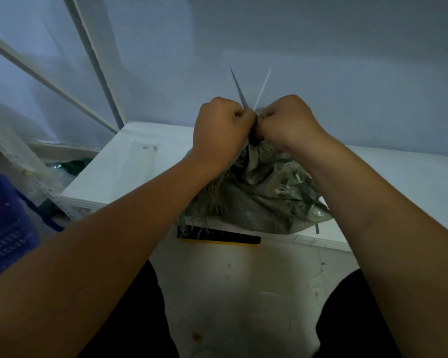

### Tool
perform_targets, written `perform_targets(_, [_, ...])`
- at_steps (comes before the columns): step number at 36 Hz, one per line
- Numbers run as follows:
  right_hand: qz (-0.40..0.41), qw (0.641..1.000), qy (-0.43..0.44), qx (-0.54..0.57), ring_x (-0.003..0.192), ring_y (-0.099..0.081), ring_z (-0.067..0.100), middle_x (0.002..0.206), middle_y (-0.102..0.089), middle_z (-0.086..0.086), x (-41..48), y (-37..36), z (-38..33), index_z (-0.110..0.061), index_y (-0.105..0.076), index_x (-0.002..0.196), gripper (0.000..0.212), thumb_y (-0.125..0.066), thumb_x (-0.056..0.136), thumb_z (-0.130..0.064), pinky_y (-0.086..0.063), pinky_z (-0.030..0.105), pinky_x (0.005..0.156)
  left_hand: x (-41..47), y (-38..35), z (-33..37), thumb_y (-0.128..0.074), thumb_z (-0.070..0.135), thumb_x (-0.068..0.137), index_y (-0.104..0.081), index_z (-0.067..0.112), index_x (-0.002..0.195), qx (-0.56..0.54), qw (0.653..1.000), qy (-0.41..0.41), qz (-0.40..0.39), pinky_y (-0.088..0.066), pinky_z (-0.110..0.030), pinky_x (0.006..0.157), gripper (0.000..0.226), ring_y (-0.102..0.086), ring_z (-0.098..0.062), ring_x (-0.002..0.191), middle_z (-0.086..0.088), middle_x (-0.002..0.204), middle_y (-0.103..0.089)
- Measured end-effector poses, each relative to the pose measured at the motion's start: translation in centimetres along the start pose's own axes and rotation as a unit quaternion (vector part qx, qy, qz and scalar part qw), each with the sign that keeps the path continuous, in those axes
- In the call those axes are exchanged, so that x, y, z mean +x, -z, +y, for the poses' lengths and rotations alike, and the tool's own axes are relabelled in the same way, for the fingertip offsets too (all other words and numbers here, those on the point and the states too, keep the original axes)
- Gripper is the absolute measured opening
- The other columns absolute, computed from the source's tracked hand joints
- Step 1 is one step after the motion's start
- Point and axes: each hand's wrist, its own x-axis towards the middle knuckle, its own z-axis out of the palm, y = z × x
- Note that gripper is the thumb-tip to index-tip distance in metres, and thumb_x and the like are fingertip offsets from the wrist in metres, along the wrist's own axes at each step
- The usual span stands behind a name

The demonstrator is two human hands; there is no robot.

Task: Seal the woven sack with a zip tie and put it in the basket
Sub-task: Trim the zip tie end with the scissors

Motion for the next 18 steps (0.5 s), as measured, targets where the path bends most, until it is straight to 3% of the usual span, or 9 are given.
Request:
perform_targets(3, [0.029,0.999,0.022,-0.008,0.06,-0.052,0.018,0.065,-0.054,0.007,0.0,-0.1,1.2,-0.005,-0.071,0.074,0.004,-0.068,0.076,-0.005,-0.034,0.021,0.047,0.1,-0.9,0.2,-0.06,0.021,0.083,-0.053,0.0,0.047,-0.003,1.0,-0.001,-0.002,-0.044,-0.039,0.05,0.043,-0.043,-0.01,0.044,-0.014,0.046,-0.052])
perform_targets(5, [0.052,0.998,0.033,-0.012,0.06,-0.052,0.015,0.065,-0.056,0.004,0.0,-0.2,1.9,-0.01,-0.069,0.072,0.009,-0.063,0.077,-0.005,-0.033,0.021,0.044,0.3,-1.3,0.4,-0.06,0.021,0.083,-0.049,0.007,0.045,0.002,1.0,0.003,-0.004,-0.041,-0.034,0.049,0.042,-0.04,-0.006,0.043,-0.009,0.044,-0.049])
perform_targets(8, [0.105,0.992,0.063,-0.02,0.072,-0.061,0.018,0.078,-0.067,0.005,0.1,-0.4,2.4,-0.009,-0.073,0.079,0.01,-0.063,0.078,-0.008,-0.039,0.023,0.054,0.6,-1.6,0.5,-0.061,0.02,0.083,-0.05,0.007,0.046,-0.011,1.0,0.019,-0.009,-0.035,-0.028,0.048,0.04,-0.037,-0.003,0.044,-0.001,0.044,-0.044])
perform_targets(11, [0.144,0.984,0.089,-0.05,0.077,-0.057,0.017,0.101,-0.06,0.004,0.2,-0.5,2.7,-0.016,-0.075,0.086,0.01,-0.066,0.081,-0.017,-0.038,0.022,0.062,1.0,-1.6,0.6,-0.061,0.021,0.083,-0.06,-0.003,0.054,-0.017,1.0,0.025,0.005,-0.04,-0.033,0.048,0.038,-0.042,-0.004,0.047,-0.011,0.049,-0.055])
perform_targets(14, [0.087,0.993,0.076,-0.028,0.072,-0.064,0.019,0.086,-0.069,0.007,0.4,-0.3,2.9,-0.011,-0.077,0.086,0.018,-0.065,0.081,-0.022,-0.042,0.023,0.054,1.1,-1.6,0.7,-0.06,0.023,0.084,-0.07,0.003,0.06,-0.004,1.0,0.021,0.018,-0.049,-0.037,0.054,0.032,-0.053,-0.01,0.05,-0.01,0.055,-0.063])
perform_targets(18, [-0.012,0.998,0.058,0.028,0.053,-0.056,0.011,0.07,-0.064,0.006,0.5,0.6,3.2,-0.003,-0.073,0.084,0.013,-0.067,0.084,-0.014,-0.043,0.014,0.04,0.4,-1.7,1.1,-0.061,0.027,0.087,-0.075,0.011,0.066,0.021,1.0,-0.004,0.006,-0.052,-0.037,0.058,0.03,-0.063,-0.017,0.058,-0.001,0.06,-0.067])
